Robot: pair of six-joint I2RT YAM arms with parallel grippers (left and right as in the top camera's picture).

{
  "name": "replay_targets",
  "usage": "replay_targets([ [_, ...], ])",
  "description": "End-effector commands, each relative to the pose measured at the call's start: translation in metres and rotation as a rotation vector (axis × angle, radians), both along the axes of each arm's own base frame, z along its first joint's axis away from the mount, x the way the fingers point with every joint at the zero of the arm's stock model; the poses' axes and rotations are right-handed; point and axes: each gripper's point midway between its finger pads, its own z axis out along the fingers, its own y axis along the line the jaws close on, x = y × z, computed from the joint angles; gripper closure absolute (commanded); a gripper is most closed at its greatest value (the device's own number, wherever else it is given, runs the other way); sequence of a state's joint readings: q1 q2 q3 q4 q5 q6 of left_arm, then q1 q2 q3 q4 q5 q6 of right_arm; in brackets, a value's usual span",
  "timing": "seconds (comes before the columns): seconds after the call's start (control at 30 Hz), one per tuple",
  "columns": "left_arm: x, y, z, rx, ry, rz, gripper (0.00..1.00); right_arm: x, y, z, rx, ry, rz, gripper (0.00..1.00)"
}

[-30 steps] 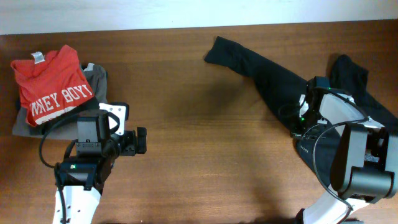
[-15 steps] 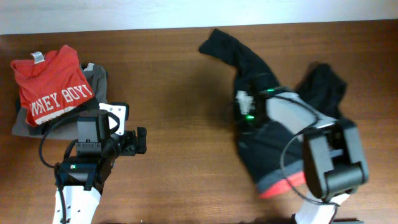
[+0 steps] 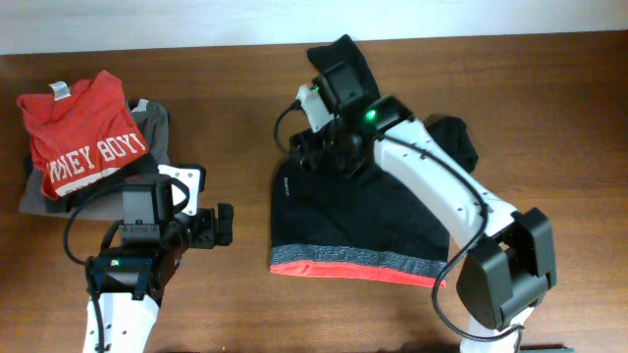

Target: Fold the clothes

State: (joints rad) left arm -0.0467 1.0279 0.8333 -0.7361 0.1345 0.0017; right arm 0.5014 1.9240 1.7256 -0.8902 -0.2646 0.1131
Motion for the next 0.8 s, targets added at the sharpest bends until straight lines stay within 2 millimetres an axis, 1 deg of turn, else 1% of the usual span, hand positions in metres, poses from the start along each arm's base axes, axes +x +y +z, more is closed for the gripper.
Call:
replay_targets([
  [0.0,-0.002,-0.015,0.006,-0.068,0.009,-0.044,0.01,0.022,-0.044,0.016,-0.101,-0.045,-0.122,0.23],
  [0.07,-0.008,-0.016,0.002,-0.076,0.038,-0.049,0.01,0.022,-0.07,0.018,-0.155,-0.017,-0.173,0.22],
  [0.2,-0.022,-0.021,-0.012,-0.1,0.129,-0.063,0.01,0.019,-0.123,0.019,-0.26,0.033,-0.274,0.21],
  [0.3,-0.026,-0.031,-0.024,-0.153,0.19,-0.094,0.01,0.017,-0.155,0.021,-0.297,0.058,-0.339,0.21],
  [0.4,-0.028,-0.04,-0.038,-0.202,0.257,-0.116,0.01,0.015,-0.185,0.027,-0.299,0.078,-0.411,0.21],
  [0.5,-0.03,-0.047,-0.053,-0.244,0.335,-0.13,0.01,0.013,-0.212,0.035,-0.29,0.089,-0.491,0.2],
  [0.6,-0.034,-0.061,-0.067,-0.324,0.423,-0.156,0.01,0.009,-0.236,0.041,-0.289,0.098,-0.546,0.2],
  [0.77,-0.041,-0.072,-0.094,-0.403,0.572,-0.161,0.04,0.001,-0.263,0.043,-0.294,0.131,-0.608,0.2],
])
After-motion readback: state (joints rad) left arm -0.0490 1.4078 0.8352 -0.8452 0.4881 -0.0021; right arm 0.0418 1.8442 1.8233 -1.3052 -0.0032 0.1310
